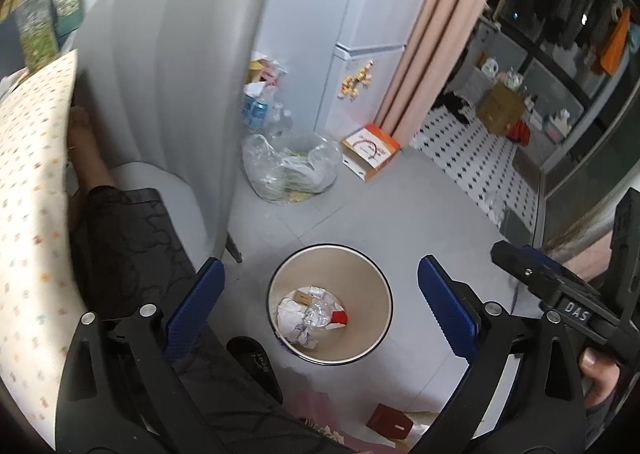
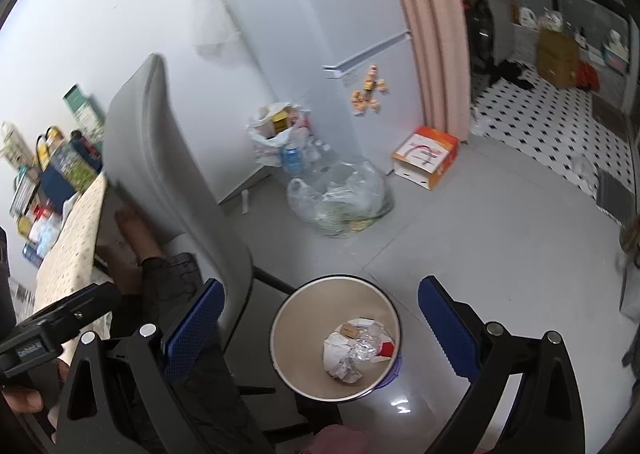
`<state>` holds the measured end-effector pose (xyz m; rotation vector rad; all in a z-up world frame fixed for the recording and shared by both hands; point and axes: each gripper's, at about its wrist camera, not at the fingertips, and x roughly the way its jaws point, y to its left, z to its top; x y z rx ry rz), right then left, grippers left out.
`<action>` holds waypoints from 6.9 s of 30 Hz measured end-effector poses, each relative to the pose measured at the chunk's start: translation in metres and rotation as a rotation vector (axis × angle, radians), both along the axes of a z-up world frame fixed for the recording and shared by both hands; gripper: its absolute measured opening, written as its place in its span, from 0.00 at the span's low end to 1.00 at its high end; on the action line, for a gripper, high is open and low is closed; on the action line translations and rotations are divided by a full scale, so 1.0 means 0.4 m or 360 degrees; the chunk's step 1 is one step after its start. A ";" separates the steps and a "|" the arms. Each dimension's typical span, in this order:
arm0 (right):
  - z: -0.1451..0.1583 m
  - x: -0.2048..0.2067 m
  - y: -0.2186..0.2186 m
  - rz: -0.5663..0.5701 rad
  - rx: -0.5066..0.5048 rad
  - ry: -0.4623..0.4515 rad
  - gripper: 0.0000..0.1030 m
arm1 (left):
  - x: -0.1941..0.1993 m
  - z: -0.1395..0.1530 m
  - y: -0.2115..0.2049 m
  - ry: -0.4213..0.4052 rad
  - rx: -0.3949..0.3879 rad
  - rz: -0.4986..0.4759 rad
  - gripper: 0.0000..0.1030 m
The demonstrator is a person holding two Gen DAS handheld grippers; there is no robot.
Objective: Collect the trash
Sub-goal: 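Move both tools back over the mask and wipe packet on the table, then grasp the white red-trimmed mask with the left tool while the right tool grasps the blue wipe packet, then carry the mask and wipe packet with both tools over the bin, then open both tools to drop the mask and wipe packet into the bin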
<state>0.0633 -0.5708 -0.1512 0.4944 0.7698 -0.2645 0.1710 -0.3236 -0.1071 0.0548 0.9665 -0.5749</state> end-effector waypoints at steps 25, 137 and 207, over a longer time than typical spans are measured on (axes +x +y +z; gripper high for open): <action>0.147 0.118 0.478 0.0594 -0.0128 -0.0086 0.92 | -0.083 0.160 0.586 -0.0248 -0.0187 0.0563 0.94; 0.235 0.129 0.651 0.0999 -0.0163 -0.0249 0.08 | -0.112 0.181 0.698 -0.0318 -0.0166 0.0623 0.16; -0.102 -0.054 -0.122 -0.0072 0.0110 0.0029 0.64 | 0.014 -0.195 -0.257 0.0301 0.0117 -0.0304 0.76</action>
